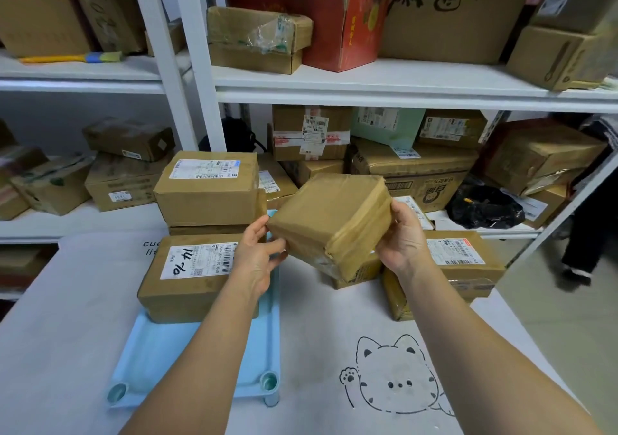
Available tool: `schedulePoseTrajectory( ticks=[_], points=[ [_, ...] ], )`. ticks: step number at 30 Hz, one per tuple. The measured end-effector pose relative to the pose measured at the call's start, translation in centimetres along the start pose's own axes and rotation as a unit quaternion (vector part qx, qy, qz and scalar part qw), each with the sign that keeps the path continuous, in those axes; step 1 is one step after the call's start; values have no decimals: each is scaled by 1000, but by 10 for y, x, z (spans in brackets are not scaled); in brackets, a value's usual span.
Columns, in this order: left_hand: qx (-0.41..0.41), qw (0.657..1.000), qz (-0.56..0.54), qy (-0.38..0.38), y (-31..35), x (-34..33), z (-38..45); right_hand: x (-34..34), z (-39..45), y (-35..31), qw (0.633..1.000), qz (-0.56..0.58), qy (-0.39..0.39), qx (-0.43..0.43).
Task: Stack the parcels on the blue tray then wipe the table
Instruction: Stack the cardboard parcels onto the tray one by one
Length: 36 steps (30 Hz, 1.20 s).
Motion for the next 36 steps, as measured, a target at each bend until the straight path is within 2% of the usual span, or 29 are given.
schedulePoseTrajectory(
  ticks=[11,15,18,23,26,30,36],
  points=[
    [-33,999,-42,7,13,-5,-6,5,-3,8,999,31,-14,-13],
    [-40,998,-39,-3,11,-2,-7,7,-3,6,1000,-14,8,-19],
    [-47,997,37,-41,12,-4,-10,8,-5,4,994,-90,49,-37],
    [36,970,197,-139,0,-6,-13,8,-6,-8,975,-179,122,-55],
    [33,954,268,-130,-4,-9,-13,1,-5,-15,957,-264,114,-46],
    [68,968,218,-101,-12,-10,-15,-6,-3,-18,957,-276,94,-17],
    [143,986,19,-78,-25,-11,-18,7,-4,7,975,-219,34,-24]
  ],
)
Point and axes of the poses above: each hand's wrist, its own z-axis towards the middle knuckle, its own x-axis out of the back of the hand, y = z × x, the point moved 3 cm from there along z, towards the middle knuckle, and after that the axes turned 12 degrees about -z, right-handed, at the moved point
